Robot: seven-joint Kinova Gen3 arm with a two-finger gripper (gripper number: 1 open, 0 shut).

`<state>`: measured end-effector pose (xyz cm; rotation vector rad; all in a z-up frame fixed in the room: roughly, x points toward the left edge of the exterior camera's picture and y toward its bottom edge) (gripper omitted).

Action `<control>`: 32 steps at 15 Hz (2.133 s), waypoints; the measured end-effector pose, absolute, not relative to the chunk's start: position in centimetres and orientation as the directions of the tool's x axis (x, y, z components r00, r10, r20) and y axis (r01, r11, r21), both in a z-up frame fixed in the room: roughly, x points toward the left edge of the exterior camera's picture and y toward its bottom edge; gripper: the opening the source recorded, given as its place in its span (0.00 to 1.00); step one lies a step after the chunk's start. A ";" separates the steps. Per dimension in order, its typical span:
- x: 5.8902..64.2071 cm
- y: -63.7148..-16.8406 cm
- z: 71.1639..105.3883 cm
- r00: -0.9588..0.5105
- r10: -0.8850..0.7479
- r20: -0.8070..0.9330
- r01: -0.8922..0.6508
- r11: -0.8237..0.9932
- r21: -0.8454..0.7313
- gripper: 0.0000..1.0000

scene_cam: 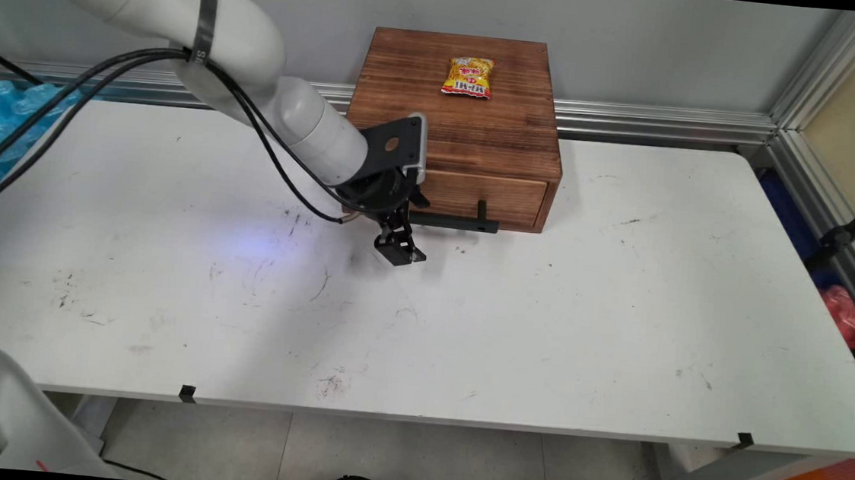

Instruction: Open the drawer

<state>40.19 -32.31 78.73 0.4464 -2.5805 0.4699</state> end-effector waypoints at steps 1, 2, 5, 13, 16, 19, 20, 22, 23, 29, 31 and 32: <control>40.2 -32.3 78.6 -0.833 -0.225 0.505 -0.388 0.888 -0.244 1.00; 40.1 -32.4 78.5 -0.833 -0.226 0.505 -0.388 0.889 -0.243 1.00; 40.0 -32.4 78.2 -0.833 -0.226 0.506 -0.387 0.890 -0.239 1.00; 39.4 -32.1 77.8 -0.830 -0.225 0.511 -0.381 0.897 -0.223 1.00; 39.0 -31.6 77.7 -0.828 -0.226 0.513 -0.378 0.901 -0.213 1.00; 38.7 -31.0 77.7 -0.826 -0.228 0.515 -0.375 0.905 -0.202 1.00; 38.6 -30.8 77.8 -0.826 -0.229 0.515 -0.375 0.906 -0.198 1.00; 38.4 -30.3 77.8 -0.825 -0.231 0.516 -0.374 0.908 -0.191 1.00; 38.2 -30.1 77.8 -0.825 -0.232 0.516 -0.373 0.909 -0.187 1.00; 37.6 -28.4 78.0 -0.822 -0.237 0.517 -0.365 0.917 -0.159 1.00; 37.4 -27.7 78.1 -0.822 -0.239 0.517 -0.361 0.921 -0.148 1.00; 37.3 -27.4 78.1 -0.822 -0.240 0.517 -0.360 0.922 -0.143 1.00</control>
